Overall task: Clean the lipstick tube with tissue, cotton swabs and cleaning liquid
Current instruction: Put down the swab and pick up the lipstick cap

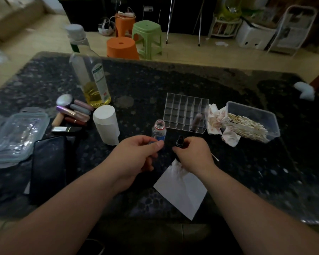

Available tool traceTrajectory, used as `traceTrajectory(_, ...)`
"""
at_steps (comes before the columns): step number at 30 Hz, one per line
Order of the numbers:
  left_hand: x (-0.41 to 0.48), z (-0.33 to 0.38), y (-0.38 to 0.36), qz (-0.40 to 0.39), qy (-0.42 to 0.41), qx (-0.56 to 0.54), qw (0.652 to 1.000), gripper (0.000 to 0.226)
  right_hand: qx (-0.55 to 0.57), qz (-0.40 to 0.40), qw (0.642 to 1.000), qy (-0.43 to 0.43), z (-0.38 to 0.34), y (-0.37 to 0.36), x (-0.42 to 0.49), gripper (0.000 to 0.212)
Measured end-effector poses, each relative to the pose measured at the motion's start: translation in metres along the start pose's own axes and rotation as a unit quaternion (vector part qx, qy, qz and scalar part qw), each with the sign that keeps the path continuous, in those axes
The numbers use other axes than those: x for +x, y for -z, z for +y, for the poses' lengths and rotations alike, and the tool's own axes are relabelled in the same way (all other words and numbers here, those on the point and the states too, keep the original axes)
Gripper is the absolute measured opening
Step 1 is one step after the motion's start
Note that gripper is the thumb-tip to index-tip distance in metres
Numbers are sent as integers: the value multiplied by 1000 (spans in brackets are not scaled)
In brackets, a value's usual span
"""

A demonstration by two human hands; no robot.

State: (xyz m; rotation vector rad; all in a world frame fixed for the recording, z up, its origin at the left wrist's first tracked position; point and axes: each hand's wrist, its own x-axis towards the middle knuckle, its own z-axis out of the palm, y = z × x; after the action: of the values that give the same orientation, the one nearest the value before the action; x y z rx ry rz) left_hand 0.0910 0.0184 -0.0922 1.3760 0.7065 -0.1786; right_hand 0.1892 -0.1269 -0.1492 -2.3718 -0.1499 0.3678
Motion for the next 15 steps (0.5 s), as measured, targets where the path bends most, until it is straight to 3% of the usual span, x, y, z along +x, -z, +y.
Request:
traceTrajectory(4,-6,5,4,-42,54,-224,972,8,-4,-2,999,49,-17,14,-13,18)
traceTrajectory(6,-10,7,6,-66,56,-280,956,18,12,-36,997,72,-26,26,-30,13)
traceTrajectory(15,-13,13,1,-51,16,-271,961,19,101,-79,976,173,-25,59,-70,7)
